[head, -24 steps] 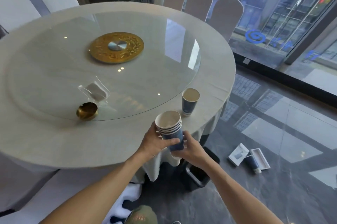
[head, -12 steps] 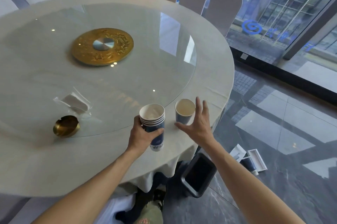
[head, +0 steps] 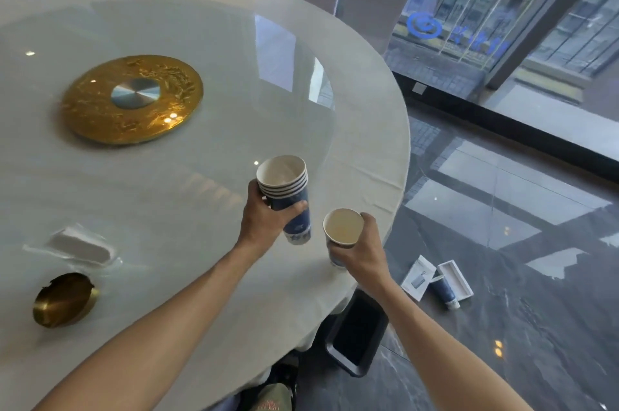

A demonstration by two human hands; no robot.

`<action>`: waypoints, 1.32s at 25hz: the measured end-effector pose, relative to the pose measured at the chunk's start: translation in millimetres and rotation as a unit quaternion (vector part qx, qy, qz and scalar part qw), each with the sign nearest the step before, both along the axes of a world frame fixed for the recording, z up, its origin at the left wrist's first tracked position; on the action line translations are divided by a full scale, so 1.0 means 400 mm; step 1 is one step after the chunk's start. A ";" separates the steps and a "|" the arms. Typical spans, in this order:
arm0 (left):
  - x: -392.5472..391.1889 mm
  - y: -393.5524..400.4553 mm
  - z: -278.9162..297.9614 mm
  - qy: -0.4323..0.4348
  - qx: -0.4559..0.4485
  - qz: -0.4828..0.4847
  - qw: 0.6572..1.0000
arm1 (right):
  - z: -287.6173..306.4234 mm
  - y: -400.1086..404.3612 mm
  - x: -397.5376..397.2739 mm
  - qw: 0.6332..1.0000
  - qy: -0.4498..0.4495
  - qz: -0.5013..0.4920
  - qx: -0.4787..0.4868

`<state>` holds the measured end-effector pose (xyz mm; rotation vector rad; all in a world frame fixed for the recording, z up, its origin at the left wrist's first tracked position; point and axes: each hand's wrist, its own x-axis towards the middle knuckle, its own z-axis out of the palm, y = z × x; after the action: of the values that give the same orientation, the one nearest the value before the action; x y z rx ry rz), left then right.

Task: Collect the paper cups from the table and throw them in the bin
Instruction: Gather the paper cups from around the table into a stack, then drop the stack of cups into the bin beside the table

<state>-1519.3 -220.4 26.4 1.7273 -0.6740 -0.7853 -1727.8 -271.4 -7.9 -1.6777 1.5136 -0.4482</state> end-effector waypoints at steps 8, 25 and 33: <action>-0.230 -0.181 0.060 0.025 -0.081 -0.163 0.983 | 0.052 -0.005 -0.197 0.997 0.065 -0.047 0.012; -0.603 -0.128 -0.048 0.104 0.140 -0.368 0.913 | 0.035 0.057 -0.506 0.986 -0.015 -0.160 0.045; -0.635 -0.095 -0.301 0.095 0.272 -0.333 0.898 | -0.225 0.059 -0.533 0.973 -0.007 -0.113 0.201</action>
<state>-1773.2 -258.3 -94.0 1.8758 -0.9931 -1.7317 -1940.8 -247.9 -97.9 -1.1936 1.6646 -0.2489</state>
